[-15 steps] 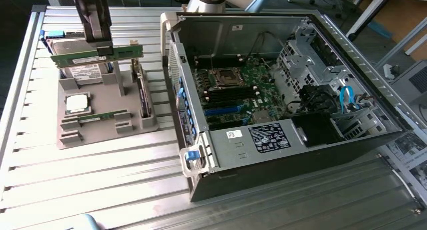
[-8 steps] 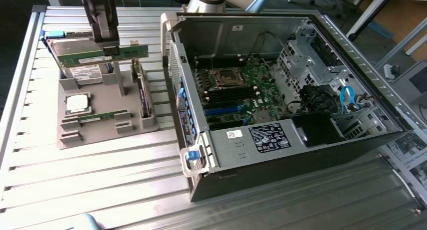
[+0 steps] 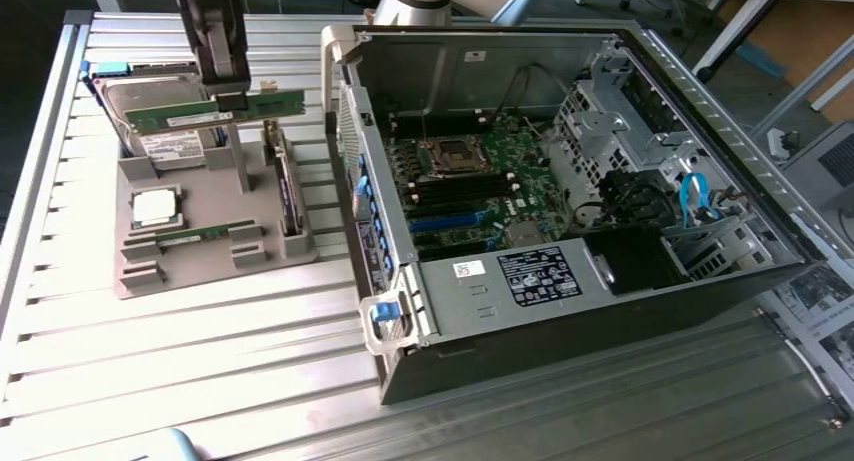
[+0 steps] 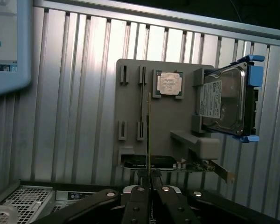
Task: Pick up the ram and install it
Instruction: 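Pick up the ram and move it above insertion slot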
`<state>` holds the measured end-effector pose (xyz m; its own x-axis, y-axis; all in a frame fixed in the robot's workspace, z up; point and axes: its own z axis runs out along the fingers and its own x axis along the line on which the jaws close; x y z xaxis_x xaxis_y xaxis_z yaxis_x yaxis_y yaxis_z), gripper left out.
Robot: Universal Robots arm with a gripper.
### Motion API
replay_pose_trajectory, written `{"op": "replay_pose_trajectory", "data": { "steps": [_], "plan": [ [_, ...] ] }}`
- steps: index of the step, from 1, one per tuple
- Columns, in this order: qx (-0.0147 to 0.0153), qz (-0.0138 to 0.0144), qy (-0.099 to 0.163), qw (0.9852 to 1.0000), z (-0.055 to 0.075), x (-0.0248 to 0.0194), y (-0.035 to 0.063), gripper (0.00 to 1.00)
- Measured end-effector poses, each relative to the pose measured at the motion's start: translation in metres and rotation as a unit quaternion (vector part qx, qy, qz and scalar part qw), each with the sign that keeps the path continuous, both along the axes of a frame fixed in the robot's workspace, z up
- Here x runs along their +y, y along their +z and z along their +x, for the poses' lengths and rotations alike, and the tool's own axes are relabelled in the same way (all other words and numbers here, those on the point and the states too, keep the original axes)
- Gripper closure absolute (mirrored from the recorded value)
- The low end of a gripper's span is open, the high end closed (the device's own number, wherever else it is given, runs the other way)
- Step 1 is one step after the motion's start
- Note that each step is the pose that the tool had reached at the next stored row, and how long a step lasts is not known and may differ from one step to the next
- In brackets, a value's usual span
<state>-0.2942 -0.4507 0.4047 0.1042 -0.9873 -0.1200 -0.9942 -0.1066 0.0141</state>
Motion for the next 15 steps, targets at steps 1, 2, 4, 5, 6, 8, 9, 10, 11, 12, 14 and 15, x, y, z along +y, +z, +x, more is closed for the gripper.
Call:
{"op": "replay_pose_trajectory", "data": {
  "steps": [1,2,4,5,6,8,9,10,11,12,14,15],
  "plan": [
    [0.0,0.0,0.0,1.0,0.001,0.0,0.0,0.88],
    [0.0,-0.0001,0.0,1.0,0.002,0.0,0.0,0.88],
    [0.0,-0.0001,0.0,1.0,0.004,0.0,0.0,0.88],
    [0.0,-0.0001,0.0,1.0,0.005,0.0,0.0,0.88],
    [0.0,-0.0001,0.0,1.0,0.005,0.0,0.0,0.88],
    [0.0,-0.0001,0.0,1.0,0.007,0.0,0.0,0.88],
    [0.0,-0.0002,0.0,1.0,0.008,0.0,0.0,0.88],
    [0.0,-0.0002,0.0,1.0,0.009,0.0,0.0,0.88],
    [0.0,-0.0002,0.0,1.0,0.01,0.0,0.0,0.88],
    [0.0,-0.0002,0.0,1.0,0.011,0.0,0.0,0.88],
    [0.0,-0.0003,0.0,1.0,0.013,0.0,0.0,0.88],
    [0.0,-0.0004,0.0,1.0,0.014,0.0,0.0,0.88]
  ]
}}
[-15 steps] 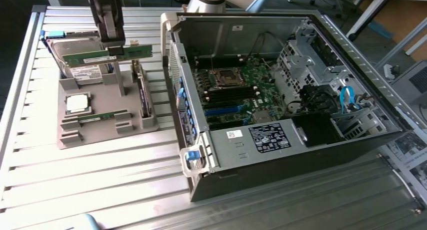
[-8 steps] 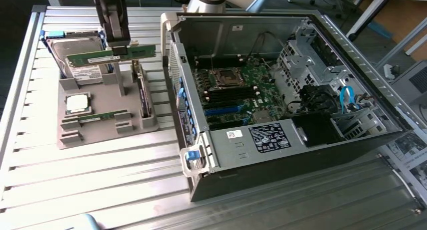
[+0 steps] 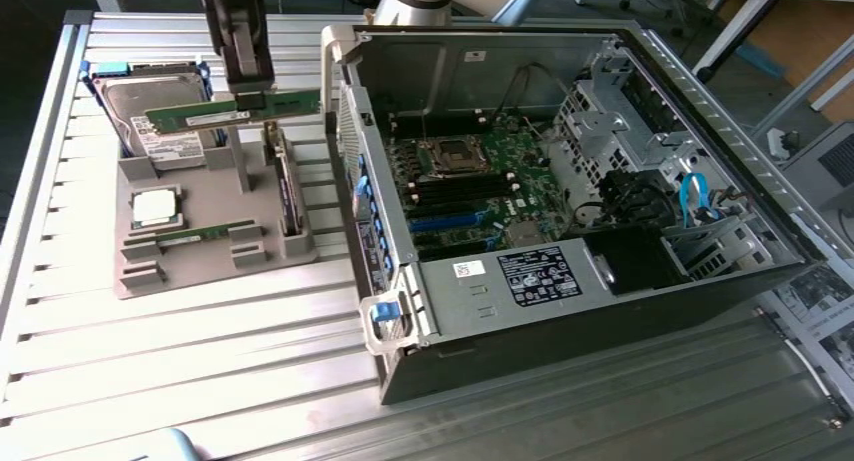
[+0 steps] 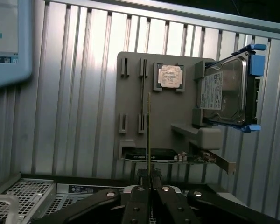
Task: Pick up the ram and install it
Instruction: 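Pick up the ram and move it above insertion slot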
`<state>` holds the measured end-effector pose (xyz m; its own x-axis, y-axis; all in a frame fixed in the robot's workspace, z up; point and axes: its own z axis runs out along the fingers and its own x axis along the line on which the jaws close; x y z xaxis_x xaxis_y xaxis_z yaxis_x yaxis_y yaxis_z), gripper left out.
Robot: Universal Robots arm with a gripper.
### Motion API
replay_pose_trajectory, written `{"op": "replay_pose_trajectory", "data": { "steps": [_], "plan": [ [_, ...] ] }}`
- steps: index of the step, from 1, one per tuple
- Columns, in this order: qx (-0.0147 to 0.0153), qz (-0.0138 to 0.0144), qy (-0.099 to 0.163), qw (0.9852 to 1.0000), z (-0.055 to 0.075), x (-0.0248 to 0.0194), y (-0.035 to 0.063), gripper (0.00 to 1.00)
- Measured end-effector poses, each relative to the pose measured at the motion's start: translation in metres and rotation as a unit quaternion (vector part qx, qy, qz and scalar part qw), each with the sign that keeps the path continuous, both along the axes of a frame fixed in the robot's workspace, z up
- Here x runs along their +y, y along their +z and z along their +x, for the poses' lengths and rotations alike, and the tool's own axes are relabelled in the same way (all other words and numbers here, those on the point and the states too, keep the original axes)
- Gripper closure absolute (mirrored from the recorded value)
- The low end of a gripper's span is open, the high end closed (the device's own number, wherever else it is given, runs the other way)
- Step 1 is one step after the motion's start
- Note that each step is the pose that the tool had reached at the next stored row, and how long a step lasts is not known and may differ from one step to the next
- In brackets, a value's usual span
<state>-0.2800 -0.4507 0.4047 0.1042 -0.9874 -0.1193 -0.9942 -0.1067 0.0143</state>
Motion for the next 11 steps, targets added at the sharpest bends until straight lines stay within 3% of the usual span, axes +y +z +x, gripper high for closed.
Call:
{"op": "replay_pose_trajectory", "data": {
  "steps": [11],
  "plan": [
    [0.0,-0.0004,0.0,1.0,0.012,0.0,0.0,0.88]
  ]
}}
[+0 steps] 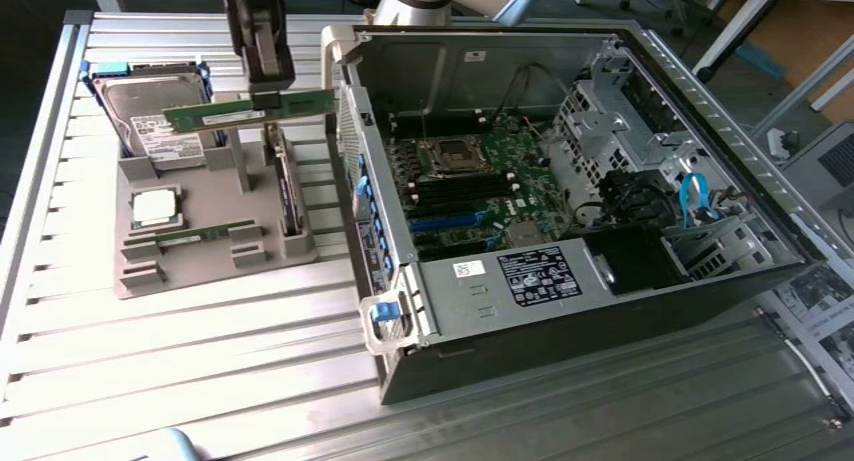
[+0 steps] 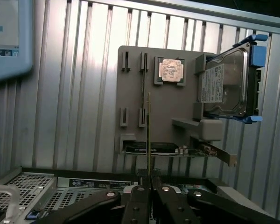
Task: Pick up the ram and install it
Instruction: 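Pick up the ram and move it above insertion slot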
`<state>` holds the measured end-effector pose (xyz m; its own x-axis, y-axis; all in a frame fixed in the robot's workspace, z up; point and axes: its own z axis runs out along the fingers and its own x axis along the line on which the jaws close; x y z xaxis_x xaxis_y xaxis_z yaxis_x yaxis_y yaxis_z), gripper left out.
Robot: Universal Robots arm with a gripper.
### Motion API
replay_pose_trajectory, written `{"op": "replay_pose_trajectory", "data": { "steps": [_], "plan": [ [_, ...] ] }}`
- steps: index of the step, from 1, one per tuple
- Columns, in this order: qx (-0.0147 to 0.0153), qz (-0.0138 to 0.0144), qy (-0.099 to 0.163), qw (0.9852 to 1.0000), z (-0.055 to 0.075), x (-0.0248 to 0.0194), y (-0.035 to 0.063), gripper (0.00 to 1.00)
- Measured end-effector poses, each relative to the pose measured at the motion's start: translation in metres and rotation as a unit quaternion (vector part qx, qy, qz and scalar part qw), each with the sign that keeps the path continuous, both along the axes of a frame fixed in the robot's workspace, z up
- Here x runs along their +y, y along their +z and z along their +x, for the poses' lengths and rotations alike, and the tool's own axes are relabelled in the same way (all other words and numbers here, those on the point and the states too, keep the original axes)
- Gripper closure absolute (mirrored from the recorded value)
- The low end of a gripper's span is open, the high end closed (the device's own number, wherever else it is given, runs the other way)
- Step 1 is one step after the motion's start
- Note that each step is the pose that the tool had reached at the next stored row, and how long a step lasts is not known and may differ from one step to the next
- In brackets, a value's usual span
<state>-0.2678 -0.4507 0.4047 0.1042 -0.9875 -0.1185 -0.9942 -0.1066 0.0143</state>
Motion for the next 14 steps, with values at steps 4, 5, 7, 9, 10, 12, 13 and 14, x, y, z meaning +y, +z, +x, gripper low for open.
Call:
{"op": "replay_pose_trajectory", "data": {
  "steps": [4,5,7,9,10,12,13,14],
  "plan": [
    [0.0,-0.0001,0.0,1.0,0.004,0.0,0.0,0.88],
    [0.0,-0.0002,0.0,1.0,0.005,0.0,0.0,0.88],
    [0.0,-0.0002,0.0,1.0,0.007,0.0,0.0,0.88],
    [0.0,-0.0003,0.0,1.0,0.009,0.0,0.0,0.88],
    [0.0,-0.0003,0.0,1.0,0.009,0.0,0.0001,0.88],
    [0.0,-0.0004,0.0,1.0,0.011,0.0,0.0,0.88],
    [0.0,-0.0004,0.0,1.0,0.012,0.0,0.0,0.88],
    [0.0,-0.0005,0.0,1.0,0.013,0.0,0.0001,0.88]
  ]
}}
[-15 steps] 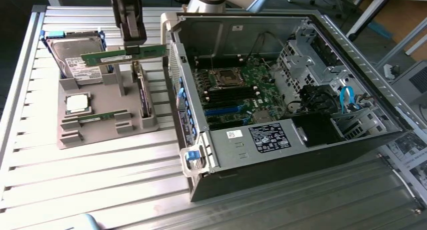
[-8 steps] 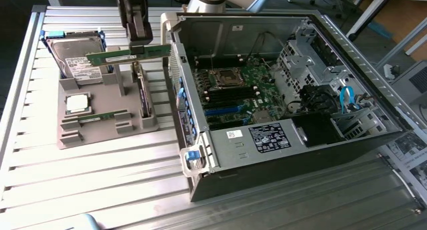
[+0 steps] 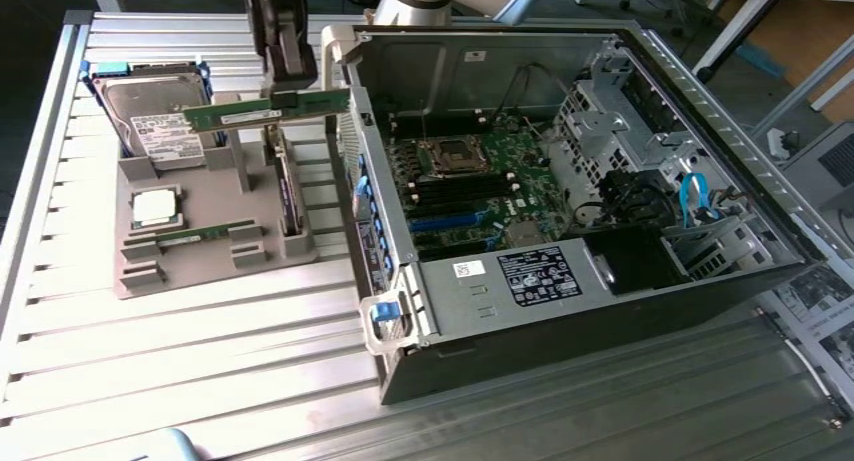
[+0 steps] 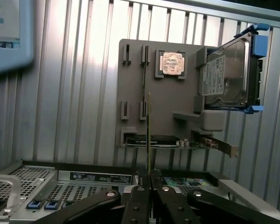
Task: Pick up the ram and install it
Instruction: 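Pick up the ram and move it above insertion slot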
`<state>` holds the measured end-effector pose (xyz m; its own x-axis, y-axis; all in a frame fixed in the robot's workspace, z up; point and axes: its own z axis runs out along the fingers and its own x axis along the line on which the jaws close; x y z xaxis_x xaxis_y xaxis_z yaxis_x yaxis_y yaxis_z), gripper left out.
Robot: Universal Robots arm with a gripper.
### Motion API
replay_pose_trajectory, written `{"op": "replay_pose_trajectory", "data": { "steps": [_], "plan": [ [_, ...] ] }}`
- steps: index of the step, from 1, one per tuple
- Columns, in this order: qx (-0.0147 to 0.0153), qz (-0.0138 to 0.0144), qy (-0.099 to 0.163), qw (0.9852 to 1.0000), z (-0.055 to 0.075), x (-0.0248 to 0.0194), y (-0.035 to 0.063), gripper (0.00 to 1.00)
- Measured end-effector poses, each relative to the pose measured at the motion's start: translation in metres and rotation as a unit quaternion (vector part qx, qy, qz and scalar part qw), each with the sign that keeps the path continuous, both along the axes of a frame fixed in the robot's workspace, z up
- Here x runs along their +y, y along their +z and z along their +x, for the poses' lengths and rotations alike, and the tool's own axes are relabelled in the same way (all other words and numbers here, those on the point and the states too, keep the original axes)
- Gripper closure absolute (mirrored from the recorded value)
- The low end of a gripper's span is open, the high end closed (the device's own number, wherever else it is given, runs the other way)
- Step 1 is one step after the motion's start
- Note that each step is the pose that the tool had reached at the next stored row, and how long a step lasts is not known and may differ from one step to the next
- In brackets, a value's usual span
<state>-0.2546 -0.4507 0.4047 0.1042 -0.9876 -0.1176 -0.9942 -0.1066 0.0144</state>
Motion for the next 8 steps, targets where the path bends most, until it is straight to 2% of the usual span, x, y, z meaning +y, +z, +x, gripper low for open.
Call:
{"op": "replay_pose_trajectory", "data": {
  "steps": [8],
  "plan": [
    [0.0,-0.0004,0.0,1.0,0.0104,0.0,0.0,0.88]
  ]
}}
